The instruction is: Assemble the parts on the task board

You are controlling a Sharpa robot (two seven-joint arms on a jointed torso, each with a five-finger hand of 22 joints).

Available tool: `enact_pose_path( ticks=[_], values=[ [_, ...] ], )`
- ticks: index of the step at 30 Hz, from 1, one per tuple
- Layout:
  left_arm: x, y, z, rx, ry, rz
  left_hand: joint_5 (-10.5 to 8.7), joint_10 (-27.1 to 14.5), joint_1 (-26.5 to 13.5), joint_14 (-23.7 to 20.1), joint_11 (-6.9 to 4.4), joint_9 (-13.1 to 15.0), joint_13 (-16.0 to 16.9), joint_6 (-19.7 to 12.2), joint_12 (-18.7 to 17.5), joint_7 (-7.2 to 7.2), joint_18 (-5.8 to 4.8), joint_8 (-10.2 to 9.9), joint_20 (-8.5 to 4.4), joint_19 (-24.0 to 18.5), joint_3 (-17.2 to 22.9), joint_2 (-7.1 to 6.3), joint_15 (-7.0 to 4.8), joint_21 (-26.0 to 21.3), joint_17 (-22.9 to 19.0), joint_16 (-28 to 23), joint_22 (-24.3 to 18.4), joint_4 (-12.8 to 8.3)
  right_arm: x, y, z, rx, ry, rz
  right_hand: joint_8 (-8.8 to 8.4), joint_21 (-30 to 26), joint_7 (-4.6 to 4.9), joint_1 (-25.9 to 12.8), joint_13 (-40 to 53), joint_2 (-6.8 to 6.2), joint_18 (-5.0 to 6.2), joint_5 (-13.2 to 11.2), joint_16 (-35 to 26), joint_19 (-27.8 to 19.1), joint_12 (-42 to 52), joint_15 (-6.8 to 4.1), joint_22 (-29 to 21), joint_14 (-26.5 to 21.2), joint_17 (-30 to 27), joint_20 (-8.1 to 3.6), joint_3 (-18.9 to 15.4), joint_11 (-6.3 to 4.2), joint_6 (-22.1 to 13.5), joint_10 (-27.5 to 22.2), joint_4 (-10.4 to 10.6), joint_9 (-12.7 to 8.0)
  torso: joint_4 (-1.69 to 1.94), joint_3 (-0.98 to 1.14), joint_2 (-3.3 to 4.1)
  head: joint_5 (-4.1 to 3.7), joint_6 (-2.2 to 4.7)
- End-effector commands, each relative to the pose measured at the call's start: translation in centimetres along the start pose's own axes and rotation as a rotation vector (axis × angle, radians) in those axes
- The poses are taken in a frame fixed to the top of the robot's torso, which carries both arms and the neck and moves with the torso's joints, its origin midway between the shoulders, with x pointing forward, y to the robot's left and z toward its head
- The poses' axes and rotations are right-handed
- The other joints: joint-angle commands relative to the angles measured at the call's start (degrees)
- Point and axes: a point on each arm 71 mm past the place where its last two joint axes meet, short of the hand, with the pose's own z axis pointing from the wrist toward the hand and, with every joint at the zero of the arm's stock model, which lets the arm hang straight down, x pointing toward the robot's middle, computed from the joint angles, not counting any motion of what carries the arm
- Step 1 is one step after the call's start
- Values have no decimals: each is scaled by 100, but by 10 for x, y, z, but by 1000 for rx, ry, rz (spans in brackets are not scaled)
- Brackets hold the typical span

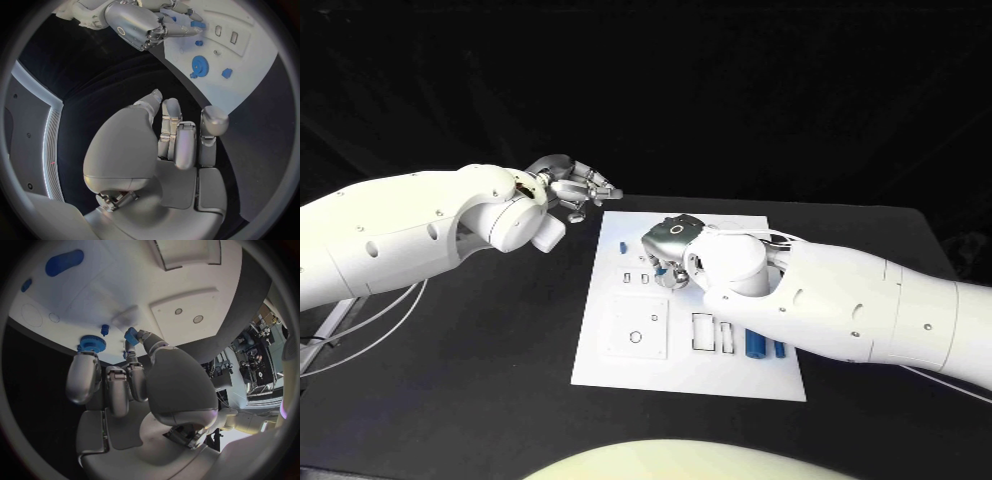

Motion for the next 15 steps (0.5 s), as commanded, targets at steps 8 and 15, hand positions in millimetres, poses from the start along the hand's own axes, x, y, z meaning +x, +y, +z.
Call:
enact_pose_path(
  ticks=[8,15],
  values=[
    [1,-8,-1,45,-17,-36,2,-41,17,156,10,-6,-9,-47,-24,-11,44,10,-8,-22,-28,3,-15,-25,550,-6,23,11,5,5,3,-2,45,-80,21,-44,-59,49,766,-9,-58,-22,36,-13,-37,-29,-18,619,1509,11,2,-16,30,164,-37,8,-5,11,-5,48,-30],
    [1,-9,-1,47,-12,-34,2,-42,23,161,10,-7,-10,-48,-26,-11,43,10,-8,-18,-26,7,-15,-21,561,4,31,10,5,8,4,-8,35,-79,18,-73,-54,42,759,-10,-52,-28,36,-26,-48,-27,-43,619,1509,12,0,-12,24,159,-35,10,-13,15,-9,71,-45]
  ],
)
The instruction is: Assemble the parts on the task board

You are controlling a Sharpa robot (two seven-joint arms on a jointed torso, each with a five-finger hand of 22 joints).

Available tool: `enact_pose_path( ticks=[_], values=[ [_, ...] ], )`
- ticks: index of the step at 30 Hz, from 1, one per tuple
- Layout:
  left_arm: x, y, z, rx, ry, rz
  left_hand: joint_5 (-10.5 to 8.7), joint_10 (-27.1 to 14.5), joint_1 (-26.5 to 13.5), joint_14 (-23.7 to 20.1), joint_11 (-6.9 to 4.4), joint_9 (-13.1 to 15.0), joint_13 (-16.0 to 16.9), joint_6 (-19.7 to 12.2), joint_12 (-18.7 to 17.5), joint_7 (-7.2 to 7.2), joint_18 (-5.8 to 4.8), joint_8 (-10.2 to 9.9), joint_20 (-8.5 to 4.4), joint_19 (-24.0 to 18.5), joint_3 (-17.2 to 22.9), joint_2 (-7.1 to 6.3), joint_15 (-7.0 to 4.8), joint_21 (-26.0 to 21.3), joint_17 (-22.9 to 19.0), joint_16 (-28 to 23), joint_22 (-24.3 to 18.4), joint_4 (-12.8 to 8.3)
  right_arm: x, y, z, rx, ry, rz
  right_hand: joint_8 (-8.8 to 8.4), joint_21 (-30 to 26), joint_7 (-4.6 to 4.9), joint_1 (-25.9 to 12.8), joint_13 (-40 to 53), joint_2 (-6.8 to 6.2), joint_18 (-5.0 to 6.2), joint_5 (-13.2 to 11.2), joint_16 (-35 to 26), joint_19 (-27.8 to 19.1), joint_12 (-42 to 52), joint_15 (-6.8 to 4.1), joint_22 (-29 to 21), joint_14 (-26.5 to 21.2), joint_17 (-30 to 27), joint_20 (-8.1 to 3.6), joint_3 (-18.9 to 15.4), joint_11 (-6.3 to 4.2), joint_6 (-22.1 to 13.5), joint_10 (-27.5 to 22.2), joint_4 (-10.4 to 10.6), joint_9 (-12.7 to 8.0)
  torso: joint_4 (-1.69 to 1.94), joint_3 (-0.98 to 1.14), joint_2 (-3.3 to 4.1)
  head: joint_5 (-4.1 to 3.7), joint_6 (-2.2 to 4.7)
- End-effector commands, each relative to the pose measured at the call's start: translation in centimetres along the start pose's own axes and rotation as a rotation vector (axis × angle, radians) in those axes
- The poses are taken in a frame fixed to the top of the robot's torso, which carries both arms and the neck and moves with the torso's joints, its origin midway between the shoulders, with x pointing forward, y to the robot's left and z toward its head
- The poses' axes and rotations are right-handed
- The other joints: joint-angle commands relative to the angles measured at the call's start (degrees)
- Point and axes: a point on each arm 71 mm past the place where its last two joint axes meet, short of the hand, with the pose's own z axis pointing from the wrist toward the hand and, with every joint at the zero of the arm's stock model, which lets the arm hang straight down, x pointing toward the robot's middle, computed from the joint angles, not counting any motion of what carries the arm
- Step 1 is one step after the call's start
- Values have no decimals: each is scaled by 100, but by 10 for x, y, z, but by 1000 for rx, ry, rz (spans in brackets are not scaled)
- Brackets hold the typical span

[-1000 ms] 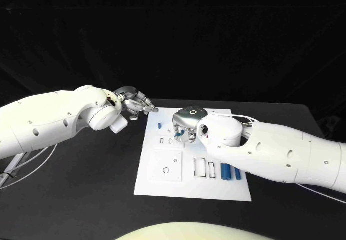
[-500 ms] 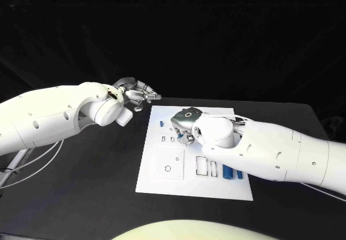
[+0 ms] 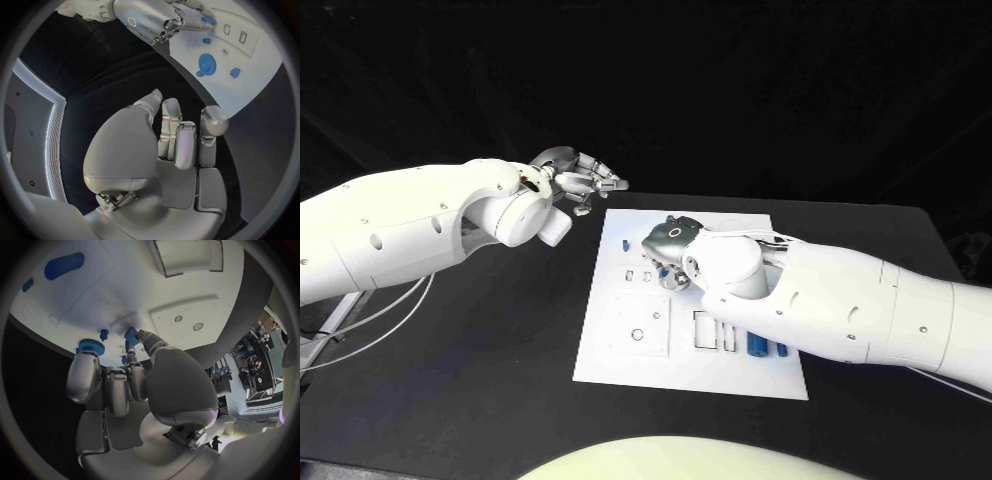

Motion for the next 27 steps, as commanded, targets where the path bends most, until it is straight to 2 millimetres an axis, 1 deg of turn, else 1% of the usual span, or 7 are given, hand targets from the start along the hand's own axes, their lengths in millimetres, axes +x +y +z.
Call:
enact_pose_path(
  ticks=[1,6,10,12,18,27],
  values=[
    [1,-3,0,20,1,-10,2,-42,23,162,10,-7,-5,-48,-26,-11,42,10,-8,-17,-26,7,-15,-21,562,5,7,10,0,2,1,0,4,-29,15,-31,-52,38,752,-12,-51,-10,36,-29,-40,-25,-13,619,1510,13,-1,-10,20,154,-33,10,-5,4,-6,11,-4],
    [2,-4,0,20,9,-6,2,-44,28,172,10,-8,-7,-49,-27,-11,36,10,-7,1,-24,11,-15,-4,582,24,39,9,0,3,1,-5,-9,-24,-14,-90,-28,10,737,-25,-40,-20,36,-56,-70,-13,-59,619,1510,21,-12,8,-29,140,-25,8,-4,6,-3,15,-5],
    [3,-4,0,19,14,-3,2,-44,28,172,10,-8,-7,-49,-27,-11,36,10,-7,1,-24,11,-15,-4,582,24,39,9,-1,4,1,-9,-20,-19,-87,-146,28,-30,715,-48,-32,-30,36,-81,-114,17,-98,619,1510,39,-25,50,-143,118,-9,-13,-5,4,-6,16,-7],
    [3,-4,0,19,15,-3,2,-44,28,172,10,-8,-7,-49,-27,-11,36,10,-7,1,-24,11,-15,-4,582,24,39,9,-1,4,1,-11,-24,-17,-159,-198,79,-54,692,-64,-24,-38,36,-103,-157,47,-136,619,1510,58,-30,90,-246,98,1,-38,-6,5,-6,16,-8],
    [3,-4,0,20,12,-2,2,-45,31,178,10,-9,-8,-50,-28,-10,33,10,-7,9,-22,15,-15,3,595,37,52,9,0,3,1,-15,-23,-14,-261,-304,150,-84,640,-105,-6,-61,36,-146,-253,99,-214,619,1510,100,-39,150,-363,51,7,-76,-6,5,-4,19,-8],
    [3,-4,0,20,11,-1,2,-47,40,186,10,-10,-11,-51,-29,-11,30,10,-6,20,-19,22,-15,12,608,50,69,7,1,2,1,-17,-14,-8,-285,-340,166,-101,625,-116,0,-100,36,-160,-281,116,-238,619,1510,118,-44,168,-374,36,15,-85,-3,3,-6,18,-14]
  ],
)
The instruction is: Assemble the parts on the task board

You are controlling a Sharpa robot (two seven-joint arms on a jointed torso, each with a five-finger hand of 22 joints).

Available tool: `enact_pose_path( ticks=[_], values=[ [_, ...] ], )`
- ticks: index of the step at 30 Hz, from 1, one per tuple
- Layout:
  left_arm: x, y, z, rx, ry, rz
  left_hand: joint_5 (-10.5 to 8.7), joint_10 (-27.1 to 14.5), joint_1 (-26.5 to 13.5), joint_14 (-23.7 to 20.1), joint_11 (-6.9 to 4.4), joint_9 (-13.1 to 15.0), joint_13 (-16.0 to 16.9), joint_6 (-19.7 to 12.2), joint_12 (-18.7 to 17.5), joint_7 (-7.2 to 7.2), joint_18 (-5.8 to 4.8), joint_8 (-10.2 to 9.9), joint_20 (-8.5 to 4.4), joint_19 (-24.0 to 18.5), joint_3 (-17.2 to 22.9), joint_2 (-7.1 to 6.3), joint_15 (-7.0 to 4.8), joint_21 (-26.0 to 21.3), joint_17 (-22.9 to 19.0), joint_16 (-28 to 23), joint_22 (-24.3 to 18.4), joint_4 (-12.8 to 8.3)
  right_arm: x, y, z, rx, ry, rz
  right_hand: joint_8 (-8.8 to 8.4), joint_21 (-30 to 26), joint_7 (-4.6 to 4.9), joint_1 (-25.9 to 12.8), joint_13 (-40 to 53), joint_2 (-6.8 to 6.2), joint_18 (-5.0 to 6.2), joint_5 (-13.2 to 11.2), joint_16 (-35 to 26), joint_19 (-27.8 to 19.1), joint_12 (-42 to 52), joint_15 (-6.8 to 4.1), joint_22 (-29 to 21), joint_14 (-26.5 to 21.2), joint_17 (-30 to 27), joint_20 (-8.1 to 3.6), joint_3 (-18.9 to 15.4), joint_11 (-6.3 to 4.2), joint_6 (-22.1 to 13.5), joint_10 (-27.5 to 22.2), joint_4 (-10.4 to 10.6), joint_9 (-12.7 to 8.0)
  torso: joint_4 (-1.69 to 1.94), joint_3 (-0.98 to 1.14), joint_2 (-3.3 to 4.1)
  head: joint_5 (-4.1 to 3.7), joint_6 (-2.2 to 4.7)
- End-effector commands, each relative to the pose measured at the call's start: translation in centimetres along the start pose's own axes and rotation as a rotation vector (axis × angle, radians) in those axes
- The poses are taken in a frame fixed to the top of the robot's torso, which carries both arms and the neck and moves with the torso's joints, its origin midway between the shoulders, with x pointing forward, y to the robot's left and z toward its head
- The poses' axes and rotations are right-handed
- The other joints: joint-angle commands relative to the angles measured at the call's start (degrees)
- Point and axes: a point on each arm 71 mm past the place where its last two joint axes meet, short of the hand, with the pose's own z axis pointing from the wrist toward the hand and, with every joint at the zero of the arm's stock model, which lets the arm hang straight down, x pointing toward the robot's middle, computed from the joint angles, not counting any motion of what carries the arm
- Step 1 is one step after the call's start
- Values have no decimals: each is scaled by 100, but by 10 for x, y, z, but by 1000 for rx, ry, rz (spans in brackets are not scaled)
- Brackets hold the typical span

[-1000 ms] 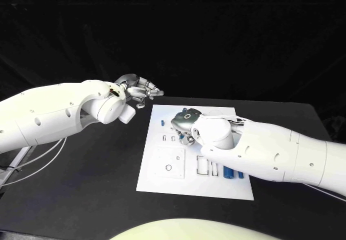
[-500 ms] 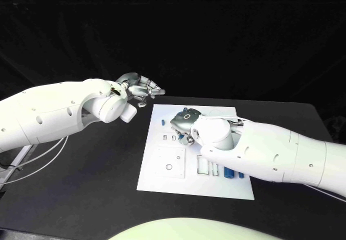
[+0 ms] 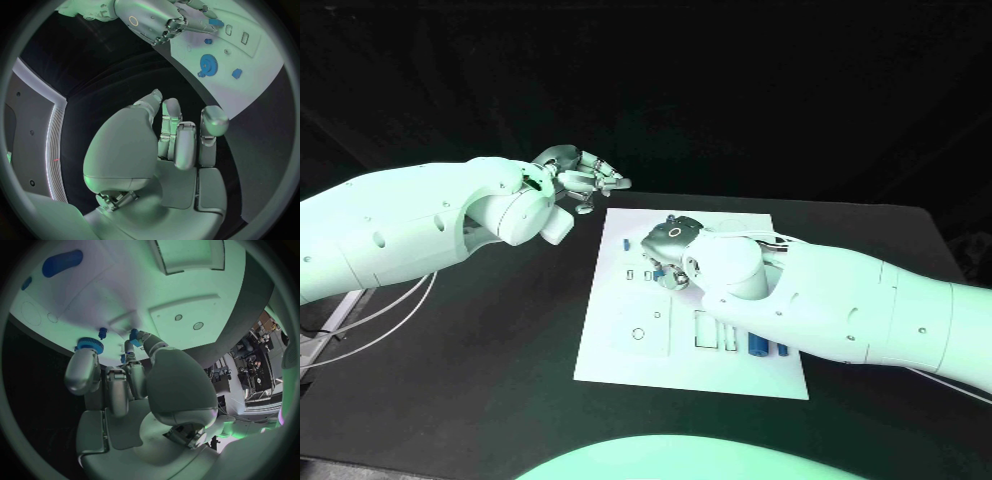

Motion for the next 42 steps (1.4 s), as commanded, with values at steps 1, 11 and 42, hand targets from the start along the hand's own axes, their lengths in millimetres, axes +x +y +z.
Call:
enact_pose_path(
  ticks=[1,11,42],
  values=[
    [2,-3,0,15,7,-1,2,-47,40,186,10,-5,-5,-31,-29,10,30,10,-6,19,-19,22,-15,12,604,20,5,7,1,1,0,-8,2,-8,-17,-18,-8,-16,627,-32,1,-35,36,-36,-38,53,-5,598,1506,-5,-23,34,-36,47,5,-6,1,-2,-1,-1,-4],
    [2,-3,0,16,6,-1,2,-47,40,186,10,-5,-5,-31,-29,10,30,10,-6,19,-19,22,-15,12,604,20,5,7,1,0,0,-8,6,1,51,9,-72,20,636,21,2,-90,36,-18,-31,36,37,598,1506,7,7,-7,146,53,-8,29,3,-4,-1,-3,-11],
    [2,-2,0,8,20,4,1,-51,51,190,11,-9,-12,-34,-34,12,28,9,-5,27,-17,32,-14,17,607,25,15,8,1,-3,-3,-22,-29,17,-238,-251,129,86,527,-149,40,-185,36,-107,-242,149,-133,598,1506,88,5,148,-301,-67,-98,-120,-7,0,1,-15,6]
  ],
)
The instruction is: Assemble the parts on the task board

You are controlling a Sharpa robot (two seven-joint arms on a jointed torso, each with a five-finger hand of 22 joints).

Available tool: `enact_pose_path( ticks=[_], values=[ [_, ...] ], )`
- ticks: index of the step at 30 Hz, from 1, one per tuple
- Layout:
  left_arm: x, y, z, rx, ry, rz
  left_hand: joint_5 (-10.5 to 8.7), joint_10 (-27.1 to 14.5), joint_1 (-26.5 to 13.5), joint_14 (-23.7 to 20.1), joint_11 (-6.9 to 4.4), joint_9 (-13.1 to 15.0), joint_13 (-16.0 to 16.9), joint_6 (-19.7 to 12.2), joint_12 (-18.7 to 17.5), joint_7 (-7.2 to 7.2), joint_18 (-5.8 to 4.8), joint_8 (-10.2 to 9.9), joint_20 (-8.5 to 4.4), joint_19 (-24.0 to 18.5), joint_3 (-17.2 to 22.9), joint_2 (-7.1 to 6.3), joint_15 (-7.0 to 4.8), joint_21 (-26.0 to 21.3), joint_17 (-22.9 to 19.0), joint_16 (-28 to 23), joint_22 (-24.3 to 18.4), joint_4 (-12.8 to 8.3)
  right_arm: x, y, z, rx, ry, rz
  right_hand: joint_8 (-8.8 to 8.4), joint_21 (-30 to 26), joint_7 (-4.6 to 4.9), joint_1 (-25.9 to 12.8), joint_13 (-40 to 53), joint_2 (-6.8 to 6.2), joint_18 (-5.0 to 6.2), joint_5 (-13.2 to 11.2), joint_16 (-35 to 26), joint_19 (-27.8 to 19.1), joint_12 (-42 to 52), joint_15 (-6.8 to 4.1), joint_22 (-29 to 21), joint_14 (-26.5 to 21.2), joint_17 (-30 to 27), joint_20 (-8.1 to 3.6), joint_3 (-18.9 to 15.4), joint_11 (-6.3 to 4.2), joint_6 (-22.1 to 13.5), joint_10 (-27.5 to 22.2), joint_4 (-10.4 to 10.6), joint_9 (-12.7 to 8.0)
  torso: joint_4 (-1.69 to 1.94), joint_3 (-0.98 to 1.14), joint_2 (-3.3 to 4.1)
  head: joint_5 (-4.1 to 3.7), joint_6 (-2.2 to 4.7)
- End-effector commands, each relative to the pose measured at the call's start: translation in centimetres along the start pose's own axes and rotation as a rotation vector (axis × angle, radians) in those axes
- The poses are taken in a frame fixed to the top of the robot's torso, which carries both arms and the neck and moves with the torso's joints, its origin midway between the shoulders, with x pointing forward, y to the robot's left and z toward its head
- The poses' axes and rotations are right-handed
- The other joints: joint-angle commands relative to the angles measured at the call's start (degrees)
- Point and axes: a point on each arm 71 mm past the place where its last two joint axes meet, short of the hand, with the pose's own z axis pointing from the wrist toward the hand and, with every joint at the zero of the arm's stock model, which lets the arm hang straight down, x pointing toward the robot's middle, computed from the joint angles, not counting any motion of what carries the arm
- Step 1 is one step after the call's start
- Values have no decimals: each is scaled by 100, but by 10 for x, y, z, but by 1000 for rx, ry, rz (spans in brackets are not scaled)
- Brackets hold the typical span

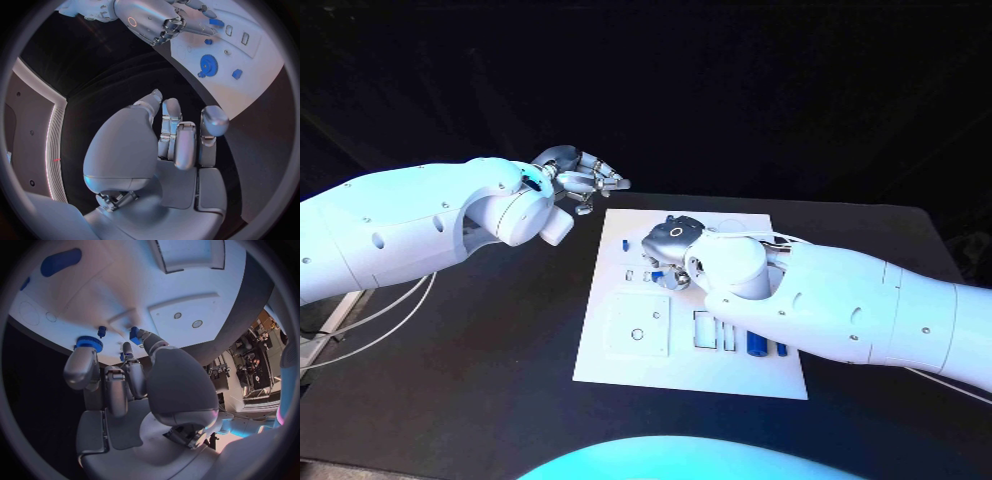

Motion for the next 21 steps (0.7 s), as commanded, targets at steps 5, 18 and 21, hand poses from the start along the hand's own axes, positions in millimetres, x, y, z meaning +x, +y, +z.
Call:
enact_pose_path(
  ticks=[5,18,21],
  values=[
    [2,-2,0,8,20,3,1,-32,34,190,-8,-10,-8,-35,-34,12,28,9,-5,27,-17,15,-14,17,610,25,13,8,1,-3,-1,-2,-5,-7,-9,-44,5,82,520,-50,43,-50,36,-29,-36,35,-7,598,1508,19,14,32,-54,-18,-77,-17,0,-1,-1,-3,-3],
    [2,-2,1,7,20,4,1,-34,42,197,-8,-11,-11,-36,-36,12,25,9,-5,35,-15,20,-14,24,621,37,26,6,3,-7,-2,12,-15,-8,9,-29,3,113,534,-17,41,-116,36,-18,-13,40,16,598,1508,28,42,34,-21,-8,-95,-22,0,0,1,-8,2],
    [1,-2,1,7,20,5,1,-35,44,195,-8,-11,-12,-36,-37,12,26,9,-5,33,-15,20,-14,22,617,33,22,6,3,-8,-3,14,-18,-7,10,-46,2,117,528,-19,44,-120,36,-23,-23,39,3,598,1508,28,44,33,-18,-13,-99,-23,-5,-3,-3,-7,2]
  ],
)
